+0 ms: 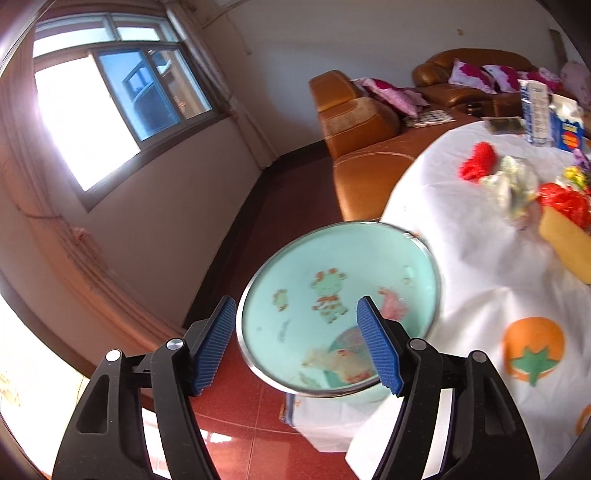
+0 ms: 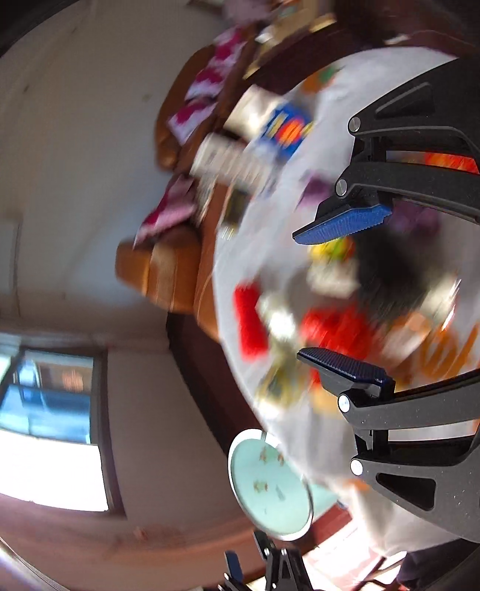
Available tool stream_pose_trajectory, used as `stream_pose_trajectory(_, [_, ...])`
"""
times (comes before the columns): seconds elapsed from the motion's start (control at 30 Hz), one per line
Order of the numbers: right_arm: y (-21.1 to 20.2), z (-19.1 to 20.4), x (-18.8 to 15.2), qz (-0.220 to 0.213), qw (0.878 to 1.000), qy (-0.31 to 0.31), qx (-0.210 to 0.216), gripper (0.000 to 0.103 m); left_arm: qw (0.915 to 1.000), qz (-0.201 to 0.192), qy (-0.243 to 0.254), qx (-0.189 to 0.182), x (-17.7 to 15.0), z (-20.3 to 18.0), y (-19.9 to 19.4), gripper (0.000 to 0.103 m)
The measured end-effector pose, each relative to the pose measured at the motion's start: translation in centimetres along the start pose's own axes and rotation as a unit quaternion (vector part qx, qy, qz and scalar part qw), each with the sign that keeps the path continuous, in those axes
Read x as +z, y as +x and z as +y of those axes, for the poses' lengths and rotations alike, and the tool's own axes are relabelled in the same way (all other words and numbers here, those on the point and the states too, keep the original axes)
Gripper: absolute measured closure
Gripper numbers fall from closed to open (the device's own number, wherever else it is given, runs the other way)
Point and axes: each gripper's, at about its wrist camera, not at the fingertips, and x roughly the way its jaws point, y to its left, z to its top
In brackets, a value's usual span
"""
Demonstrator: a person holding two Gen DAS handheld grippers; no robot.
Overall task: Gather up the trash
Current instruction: 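Move both tools back to the table toward the remaining trash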
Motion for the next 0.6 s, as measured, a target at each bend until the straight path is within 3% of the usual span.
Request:
stream_pose_trajectory(0.2, [-2.6,-7.4,-5.3,0.024,0.993,0.094,-0.067,0.043,0.9985,-0.013,0.029,-0.044,1.3,-4.7,-1.2,0.034])
stream_pose_trajectory(0.6, [-4.6,-13.1,-9.5,0.017,0.980,0.159,-0.120,0.040,0.9958,-0.041,0.015,-0.080,6.9,-10.6,0.4,0.034])
